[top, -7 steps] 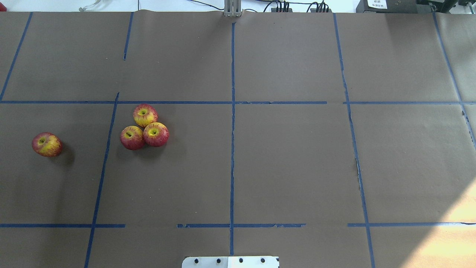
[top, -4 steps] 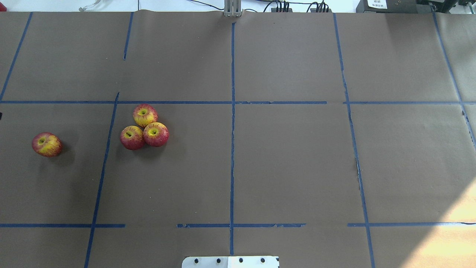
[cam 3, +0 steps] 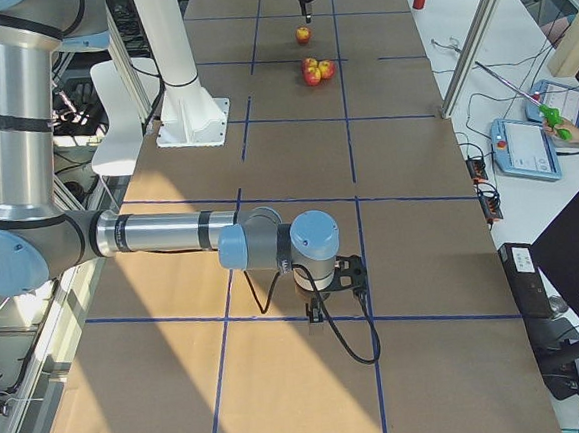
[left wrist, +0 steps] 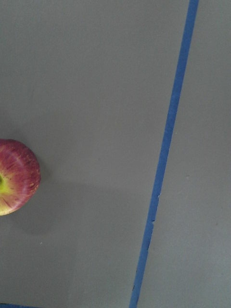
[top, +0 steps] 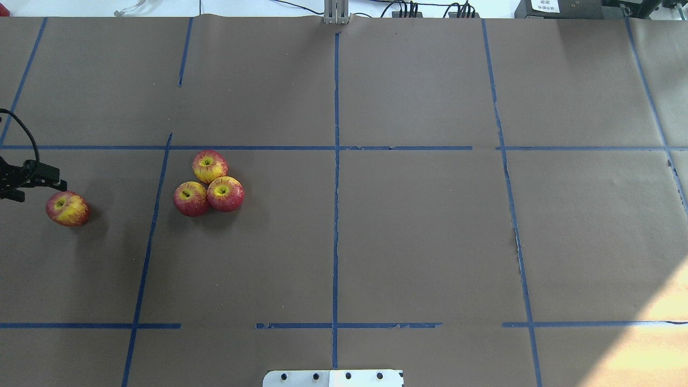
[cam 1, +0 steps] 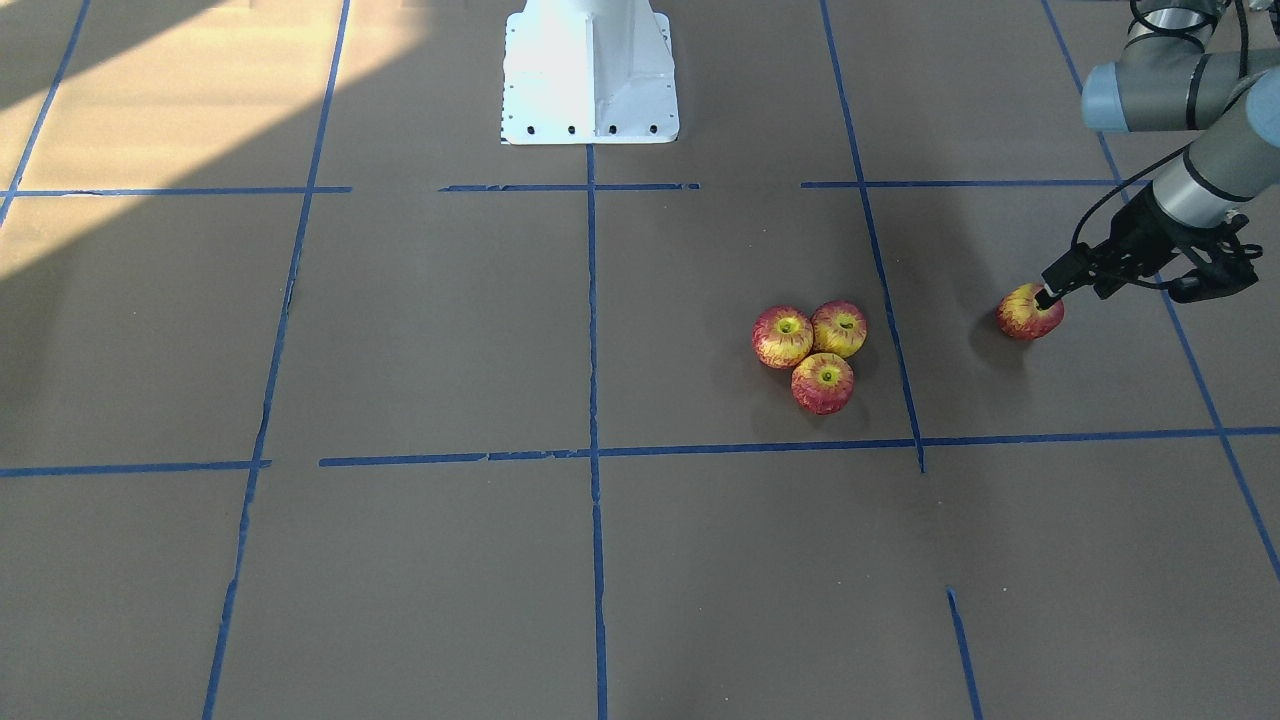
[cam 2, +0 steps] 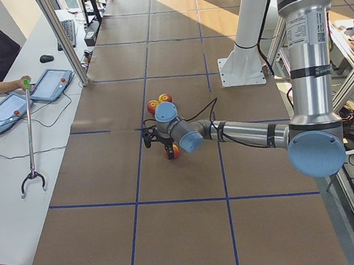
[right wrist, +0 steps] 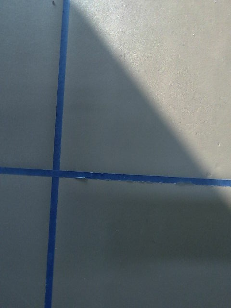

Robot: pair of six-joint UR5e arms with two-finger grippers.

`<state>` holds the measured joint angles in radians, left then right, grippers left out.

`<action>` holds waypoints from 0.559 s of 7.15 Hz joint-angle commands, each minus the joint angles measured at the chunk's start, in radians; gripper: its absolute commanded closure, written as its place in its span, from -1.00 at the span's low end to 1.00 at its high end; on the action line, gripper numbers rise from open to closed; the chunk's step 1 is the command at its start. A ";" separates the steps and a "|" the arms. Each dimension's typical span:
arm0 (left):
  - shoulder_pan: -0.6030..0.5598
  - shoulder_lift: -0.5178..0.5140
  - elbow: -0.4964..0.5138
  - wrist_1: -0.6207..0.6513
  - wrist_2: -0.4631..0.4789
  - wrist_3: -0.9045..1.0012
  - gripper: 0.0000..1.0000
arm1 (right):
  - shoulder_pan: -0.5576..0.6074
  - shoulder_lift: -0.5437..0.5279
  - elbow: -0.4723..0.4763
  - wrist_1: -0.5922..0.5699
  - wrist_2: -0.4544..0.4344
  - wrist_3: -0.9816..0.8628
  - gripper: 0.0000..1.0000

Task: Stack apples
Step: 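Lower the left gripper onto the lone apple and close on it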

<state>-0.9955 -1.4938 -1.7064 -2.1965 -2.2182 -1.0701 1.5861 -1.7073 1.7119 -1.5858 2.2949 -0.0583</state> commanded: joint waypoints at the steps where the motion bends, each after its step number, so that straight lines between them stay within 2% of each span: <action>1: 0.032 -0.005 0.007 0.000 0.052 -0.025 -1.00 | 0.000 0.000 0.000 0.000 0.000 0.000 -1.00; 4: 0.069 -0.020 0.037 0.000 0.060 -0.025 -1.00 | 0.000 0.000 0.000 0.000 0.000 0.000 -1.00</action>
<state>-0.9425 -1.5043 -1.6869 -2.1967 -2.1615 -1.0950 1.5861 -1.7073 1.7119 -1.5857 2.2948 -0.0583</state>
